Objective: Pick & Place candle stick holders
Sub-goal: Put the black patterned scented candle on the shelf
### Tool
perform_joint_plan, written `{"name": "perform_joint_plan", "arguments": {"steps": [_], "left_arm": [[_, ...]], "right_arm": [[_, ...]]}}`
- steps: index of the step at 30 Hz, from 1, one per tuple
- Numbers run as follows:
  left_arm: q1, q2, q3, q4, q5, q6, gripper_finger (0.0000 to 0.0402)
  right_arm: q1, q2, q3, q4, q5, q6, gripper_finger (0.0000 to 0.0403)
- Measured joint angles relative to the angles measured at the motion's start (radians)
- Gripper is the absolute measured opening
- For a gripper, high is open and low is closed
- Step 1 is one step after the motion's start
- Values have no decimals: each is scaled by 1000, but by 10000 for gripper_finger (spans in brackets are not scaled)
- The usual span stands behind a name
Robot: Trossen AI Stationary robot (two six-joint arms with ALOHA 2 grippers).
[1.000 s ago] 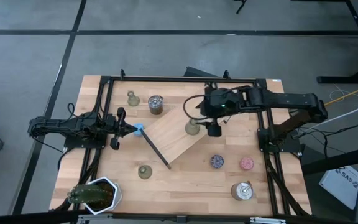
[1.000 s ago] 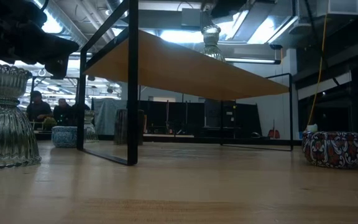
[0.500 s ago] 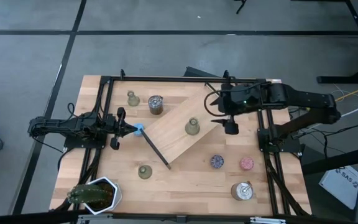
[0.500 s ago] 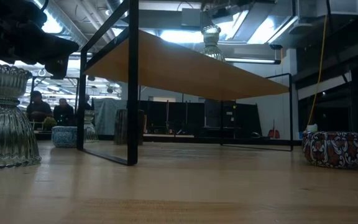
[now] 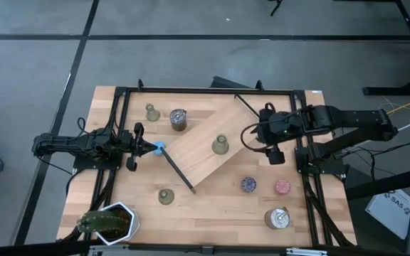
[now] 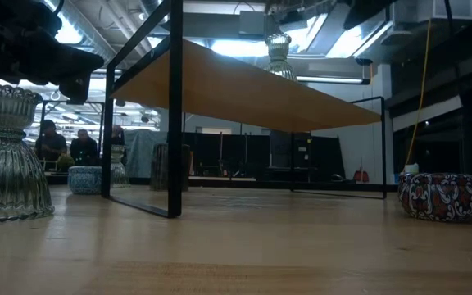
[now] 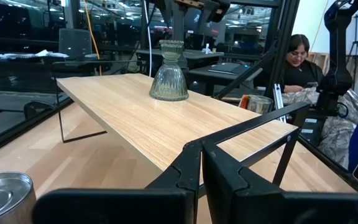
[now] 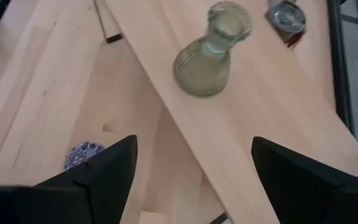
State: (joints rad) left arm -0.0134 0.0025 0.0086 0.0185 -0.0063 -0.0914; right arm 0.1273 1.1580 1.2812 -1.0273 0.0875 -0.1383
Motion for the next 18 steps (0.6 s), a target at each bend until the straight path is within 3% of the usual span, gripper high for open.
{"name": "perform_joint_plan", "arguments": {"steps": [11,18], "left_arm": [[0,0,0,0,0,0,11],[0,0,0,0,0,0,12]], "right_arm": [[57,0,-2,-41,-67,1,319],[145,-1,-88,-30,-86,4,319]]}}
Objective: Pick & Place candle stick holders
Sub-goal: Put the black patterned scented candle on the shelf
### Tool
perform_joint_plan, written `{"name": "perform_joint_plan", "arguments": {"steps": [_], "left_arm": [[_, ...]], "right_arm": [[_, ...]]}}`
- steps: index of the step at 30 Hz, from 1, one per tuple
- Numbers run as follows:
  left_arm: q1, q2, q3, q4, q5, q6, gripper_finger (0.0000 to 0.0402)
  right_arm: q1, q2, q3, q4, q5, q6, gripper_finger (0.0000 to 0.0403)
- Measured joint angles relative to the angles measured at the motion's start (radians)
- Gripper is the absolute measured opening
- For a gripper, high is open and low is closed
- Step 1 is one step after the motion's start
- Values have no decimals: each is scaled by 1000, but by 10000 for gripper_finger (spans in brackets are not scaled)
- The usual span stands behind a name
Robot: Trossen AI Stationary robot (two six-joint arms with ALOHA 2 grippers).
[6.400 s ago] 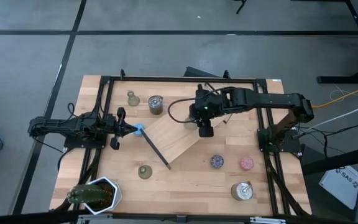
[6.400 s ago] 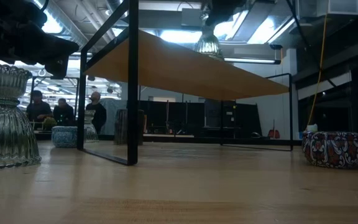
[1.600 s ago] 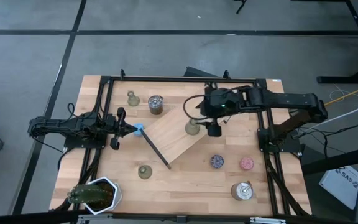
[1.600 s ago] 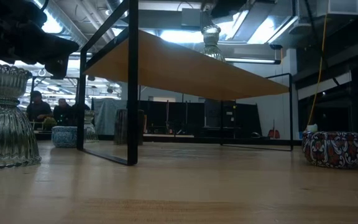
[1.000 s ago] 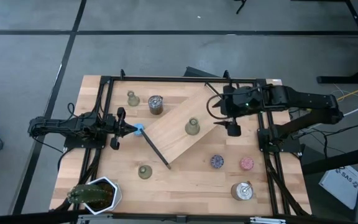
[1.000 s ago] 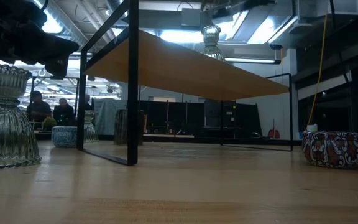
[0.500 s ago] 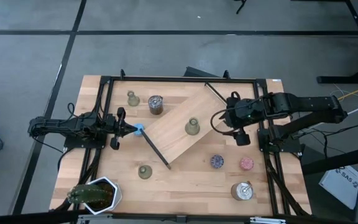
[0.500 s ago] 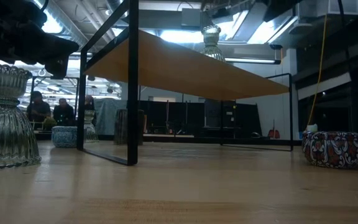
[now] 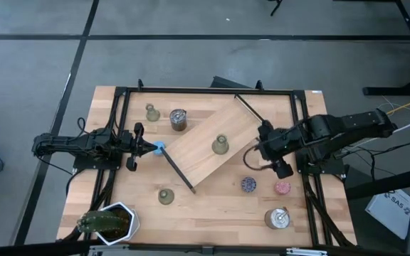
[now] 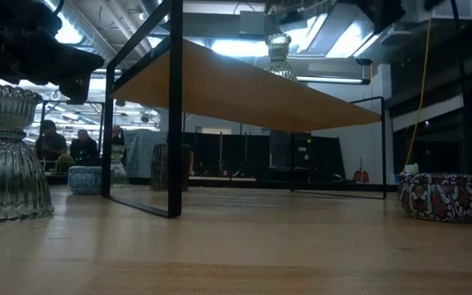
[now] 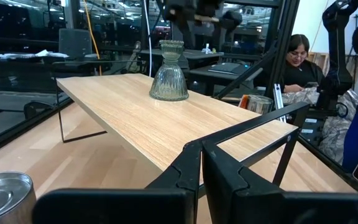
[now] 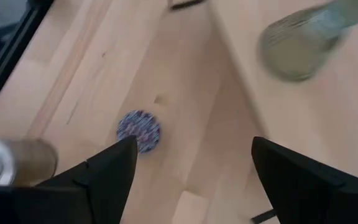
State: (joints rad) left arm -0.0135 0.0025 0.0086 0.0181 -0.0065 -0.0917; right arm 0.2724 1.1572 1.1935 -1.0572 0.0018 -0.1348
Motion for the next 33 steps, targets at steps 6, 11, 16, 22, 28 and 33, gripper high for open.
{"name": "perform_joint_plan", "arguments": {"steps": [6,11,16,22,28,33], "left_arm": [[0,0,0,0,0,0,12],[0,0,0,0,0,0,11],[0,0,0,0,0,0,11],[0,0,0,0,0,0,12],[0,0,0,0,0,0,11],[0,0,0,0,0,0,13]], "right_arm": [[87,1,-82,47,-7,61,318],[140,1,-133,101,-6,114,318],[179,1,-174,158,-6,174,318],[196,1,-216,226,-6,225,333],[196,1,-243,271,-3,260,367],[196,1,-292,312,-2,284,380]]}}
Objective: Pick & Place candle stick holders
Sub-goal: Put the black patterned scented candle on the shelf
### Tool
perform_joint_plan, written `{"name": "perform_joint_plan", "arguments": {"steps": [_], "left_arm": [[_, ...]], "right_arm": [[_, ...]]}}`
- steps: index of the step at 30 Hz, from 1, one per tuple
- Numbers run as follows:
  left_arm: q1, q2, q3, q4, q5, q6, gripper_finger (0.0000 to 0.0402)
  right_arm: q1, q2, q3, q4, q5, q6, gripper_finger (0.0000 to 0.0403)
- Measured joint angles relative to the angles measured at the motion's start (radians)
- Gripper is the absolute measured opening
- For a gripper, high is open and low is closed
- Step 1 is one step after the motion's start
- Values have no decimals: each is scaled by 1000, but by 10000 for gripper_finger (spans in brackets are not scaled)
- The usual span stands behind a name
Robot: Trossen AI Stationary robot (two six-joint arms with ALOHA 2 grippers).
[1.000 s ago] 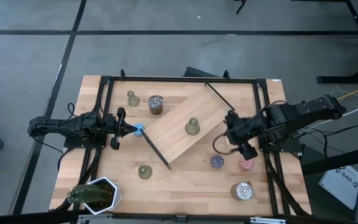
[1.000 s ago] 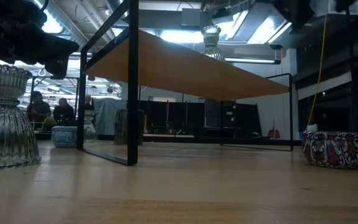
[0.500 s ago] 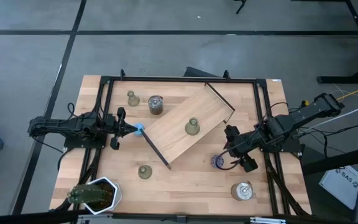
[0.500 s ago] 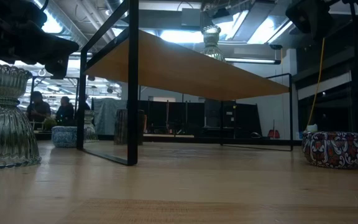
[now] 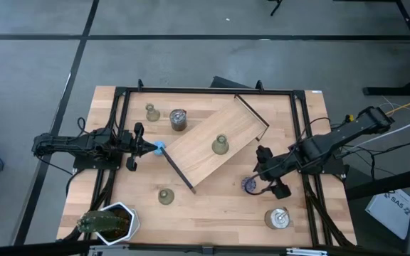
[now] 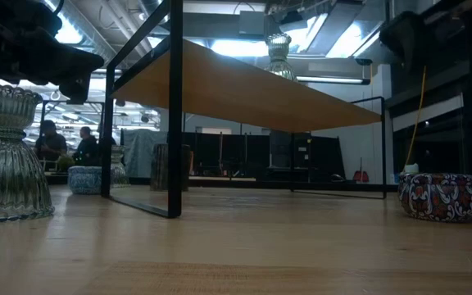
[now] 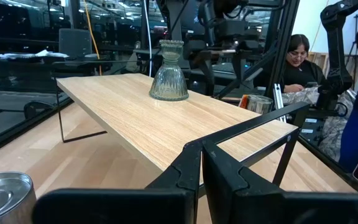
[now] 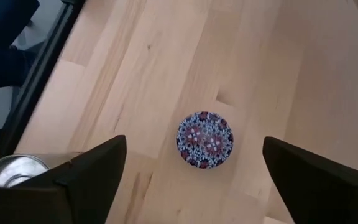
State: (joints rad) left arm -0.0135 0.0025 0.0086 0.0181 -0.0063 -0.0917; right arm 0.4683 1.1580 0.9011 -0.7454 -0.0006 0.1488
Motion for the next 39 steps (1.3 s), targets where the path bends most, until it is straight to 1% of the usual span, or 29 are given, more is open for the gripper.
{"name": "perform_joint_plan", "arguments": {"steps": [12,20,28,39], "left_arm": [[0,0,0,0,0,0,13],[0,0,0,0,0,0,12],[0,0,0,0,0,0,11],[0,0,0,0,0,0,11]], "right_arm": [[0,0,-144,155,-1,2,380],[0,1,-208,215,-3,50,380],[0,48,-216,266,-3,49,380],[0,159,-216,328,3,46,381]]}}
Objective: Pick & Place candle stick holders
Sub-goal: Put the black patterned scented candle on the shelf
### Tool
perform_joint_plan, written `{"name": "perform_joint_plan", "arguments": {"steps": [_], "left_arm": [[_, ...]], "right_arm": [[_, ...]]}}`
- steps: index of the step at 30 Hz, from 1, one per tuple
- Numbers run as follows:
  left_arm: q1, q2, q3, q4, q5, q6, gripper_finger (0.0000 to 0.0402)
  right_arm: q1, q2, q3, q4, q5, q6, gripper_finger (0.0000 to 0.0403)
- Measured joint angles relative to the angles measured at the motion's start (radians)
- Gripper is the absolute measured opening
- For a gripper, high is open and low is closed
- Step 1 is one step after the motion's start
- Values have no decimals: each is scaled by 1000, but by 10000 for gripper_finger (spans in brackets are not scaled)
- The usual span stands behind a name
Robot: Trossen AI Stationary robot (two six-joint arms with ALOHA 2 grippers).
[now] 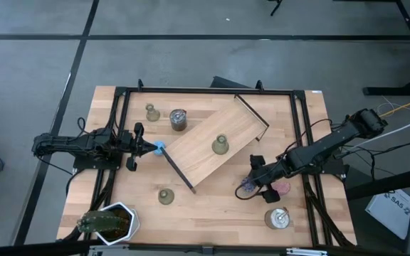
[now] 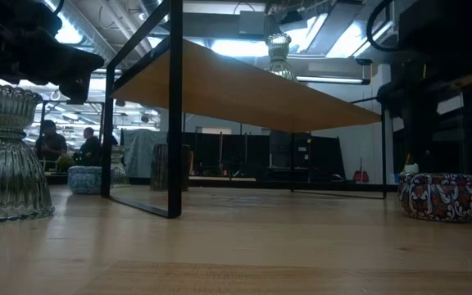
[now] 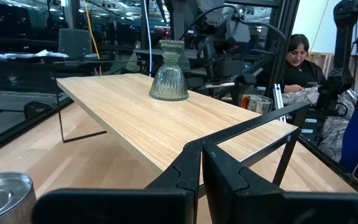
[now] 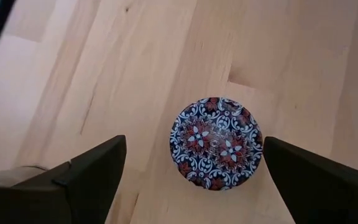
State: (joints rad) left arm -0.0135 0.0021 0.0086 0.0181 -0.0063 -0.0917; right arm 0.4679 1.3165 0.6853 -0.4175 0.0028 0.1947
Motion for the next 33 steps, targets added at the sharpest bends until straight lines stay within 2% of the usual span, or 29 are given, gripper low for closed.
{"name": "perform_joint_plan", "arguments": {"steps": [7,33], "left_arm": [[0,0,0,0,0,0,12],[0,0,0,0,0,0,11]], "right_arm": [[0,50,0,14,30,-27,381],[0,51,0,18,38,0,399]]}}
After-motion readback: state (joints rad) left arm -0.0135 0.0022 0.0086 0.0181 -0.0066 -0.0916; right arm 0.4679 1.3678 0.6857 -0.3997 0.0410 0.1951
